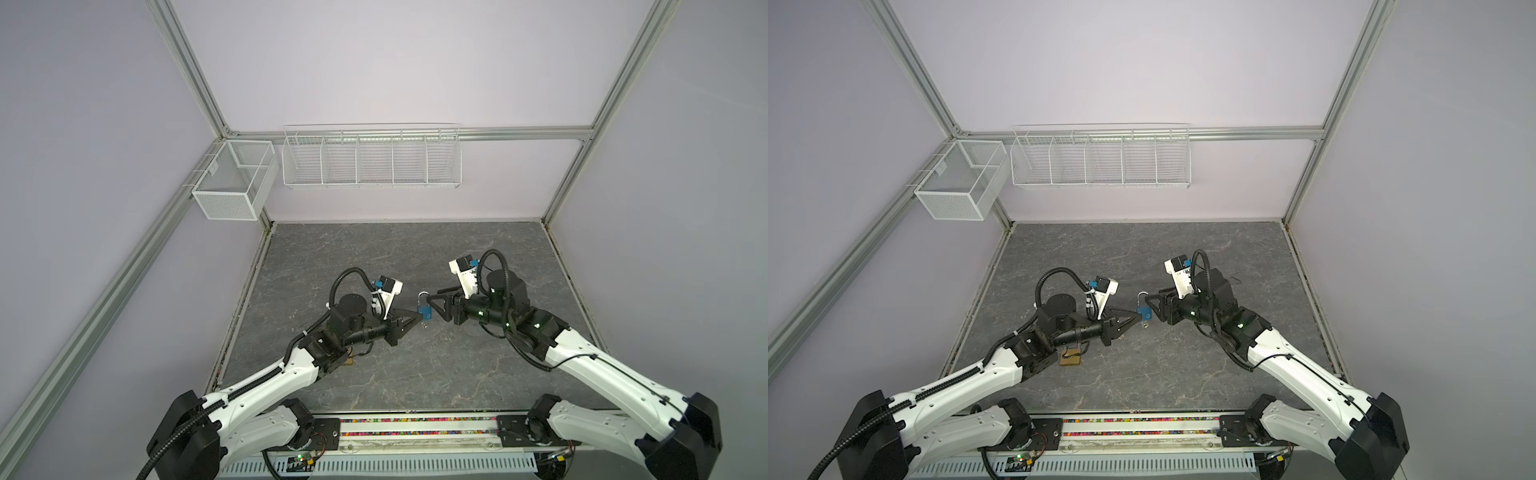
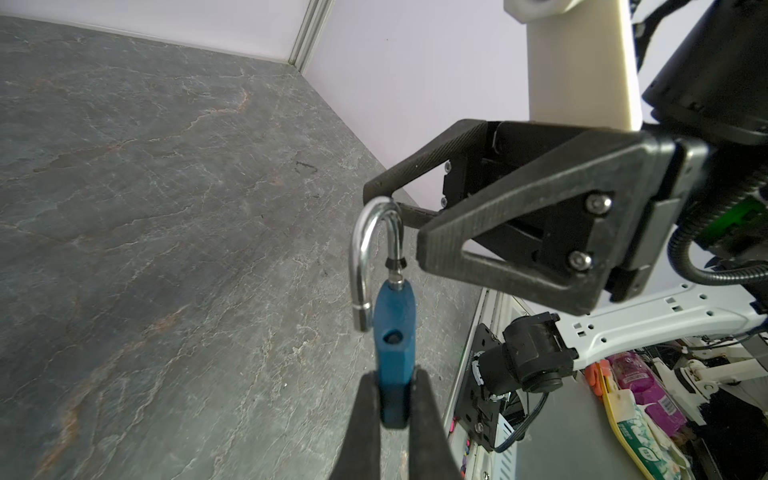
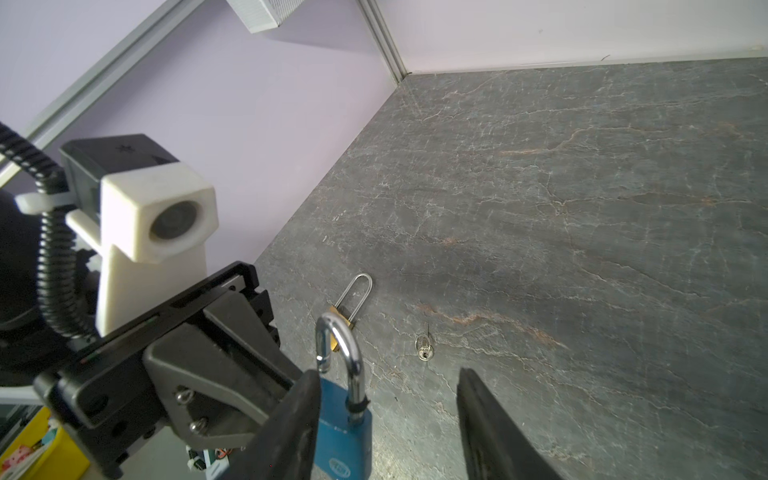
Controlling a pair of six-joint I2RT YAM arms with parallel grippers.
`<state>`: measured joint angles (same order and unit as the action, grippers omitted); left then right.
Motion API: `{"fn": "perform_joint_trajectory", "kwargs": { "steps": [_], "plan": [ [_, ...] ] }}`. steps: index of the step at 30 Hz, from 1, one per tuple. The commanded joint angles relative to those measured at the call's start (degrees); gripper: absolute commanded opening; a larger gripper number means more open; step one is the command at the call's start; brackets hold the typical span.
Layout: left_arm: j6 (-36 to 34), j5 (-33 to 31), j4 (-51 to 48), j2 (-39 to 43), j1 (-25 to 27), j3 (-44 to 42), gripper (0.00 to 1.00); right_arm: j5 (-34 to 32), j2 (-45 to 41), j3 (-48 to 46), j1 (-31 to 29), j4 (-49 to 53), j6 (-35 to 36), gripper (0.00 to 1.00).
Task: Unlock with the key
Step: 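Open the right gripper and draw it back while the left holds the padlock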
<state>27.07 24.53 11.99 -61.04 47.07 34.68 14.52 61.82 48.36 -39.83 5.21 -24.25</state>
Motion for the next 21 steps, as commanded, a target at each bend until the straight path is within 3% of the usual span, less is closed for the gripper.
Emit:
{"fn": "perform_joint_trajectory", "kwargs": {
  "steps": [1,5,21],
  "plan": [
    [-2.02,-1.34,0.74,-0.75,0.48,2.63,0.00,2.08,0.66,1.15,0.02,-2.33,-0.62,0.46],
    [-2.02,-1.39,1.02,-1.58,0.74,2.93,0.00,2.66,1.31,1.45,-0.17,-3.05,-0.89,0.37],
    [-2.24,-1.32,1.53,-2.16,1.53,3.95,0.00,2.83,4.35,4.17,-1.48,-2.97,-0.90,0.24]
  ]
}}
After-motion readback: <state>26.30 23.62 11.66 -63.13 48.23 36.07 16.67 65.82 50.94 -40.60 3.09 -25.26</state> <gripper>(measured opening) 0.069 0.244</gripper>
